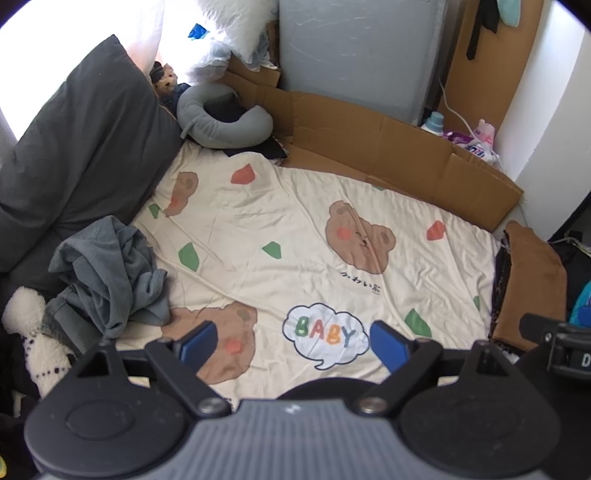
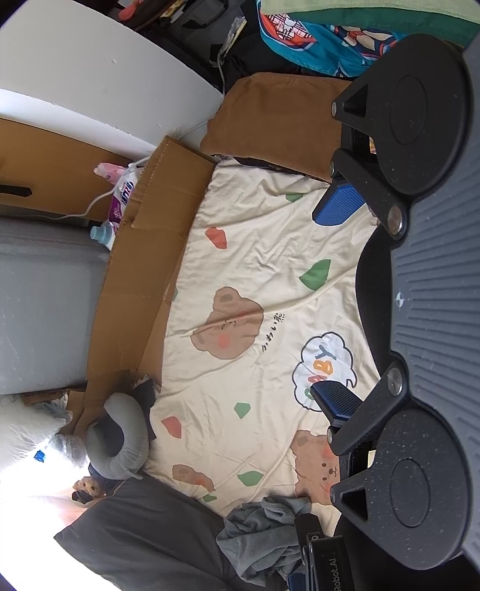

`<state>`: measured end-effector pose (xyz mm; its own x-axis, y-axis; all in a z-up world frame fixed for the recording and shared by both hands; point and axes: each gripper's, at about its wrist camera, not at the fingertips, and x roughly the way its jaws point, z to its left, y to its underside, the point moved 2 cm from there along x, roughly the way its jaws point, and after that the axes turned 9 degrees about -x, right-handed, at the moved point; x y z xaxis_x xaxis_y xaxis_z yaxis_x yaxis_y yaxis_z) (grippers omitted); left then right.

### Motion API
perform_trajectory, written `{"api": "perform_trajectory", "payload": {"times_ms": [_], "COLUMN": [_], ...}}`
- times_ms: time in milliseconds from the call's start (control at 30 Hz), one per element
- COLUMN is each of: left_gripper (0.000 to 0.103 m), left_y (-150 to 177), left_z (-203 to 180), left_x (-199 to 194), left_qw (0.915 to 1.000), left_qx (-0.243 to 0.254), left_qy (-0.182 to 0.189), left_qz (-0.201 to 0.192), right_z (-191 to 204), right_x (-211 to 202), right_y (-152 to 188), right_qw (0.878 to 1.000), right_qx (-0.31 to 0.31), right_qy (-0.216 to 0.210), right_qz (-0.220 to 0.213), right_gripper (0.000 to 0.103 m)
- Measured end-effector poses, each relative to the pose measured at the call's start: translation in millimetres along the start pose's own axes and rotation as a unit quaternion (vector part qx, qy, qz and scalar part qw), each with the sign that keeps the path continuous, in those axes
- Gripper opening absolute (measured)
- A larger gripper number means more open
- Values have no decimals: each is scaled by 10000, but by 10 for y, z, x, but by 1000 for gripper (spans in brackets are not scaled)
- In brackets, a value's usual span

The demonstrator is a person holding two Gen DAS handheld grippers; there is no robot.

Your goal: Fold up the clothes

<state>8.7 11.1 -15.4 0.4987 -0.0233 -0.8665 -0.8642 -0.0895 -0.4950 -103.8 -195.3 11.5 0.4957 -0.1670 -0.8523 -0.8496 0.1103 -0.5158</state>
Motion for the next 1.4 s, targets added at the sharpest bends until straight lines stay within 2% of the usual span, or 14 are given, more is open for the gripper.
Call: {"api": "perform_trajectory", "payload": {"times_ms": [167, 300, 667, 1133, 1400], "left_gripper": [94, 96, 97, 99, 99], "left_y": [-9, -24, -117, -311, -450], "left_z": [34, 94, 235, 435, 653], "left_x": [-32, -41, -160, -374, -465], "left_qw": [9999, 9993, 9987, 9982, 9974], "left_qx": [2, -178, -263, -196, -243], "left_qy": [127, 299, 429, 457, 314], "left_qz": [0, 99, -56, -336, -603], "right_z": [-5, 14, -37, -71, -63], "right_x": [-25, -64, -191, -332, -337], "right_y": [-15, -26, -59, -144, -260], "right_qw": [9999, 9998, 9997, 9993, 9986], "right_qx": [2, -64, 244, 277, 337], "right_qy": [99, 177, -36, 3, -84], "right_qz": [58, 29, -88, -254, -401], "right_gripper": [95, 95, 95, 95, 95]}}
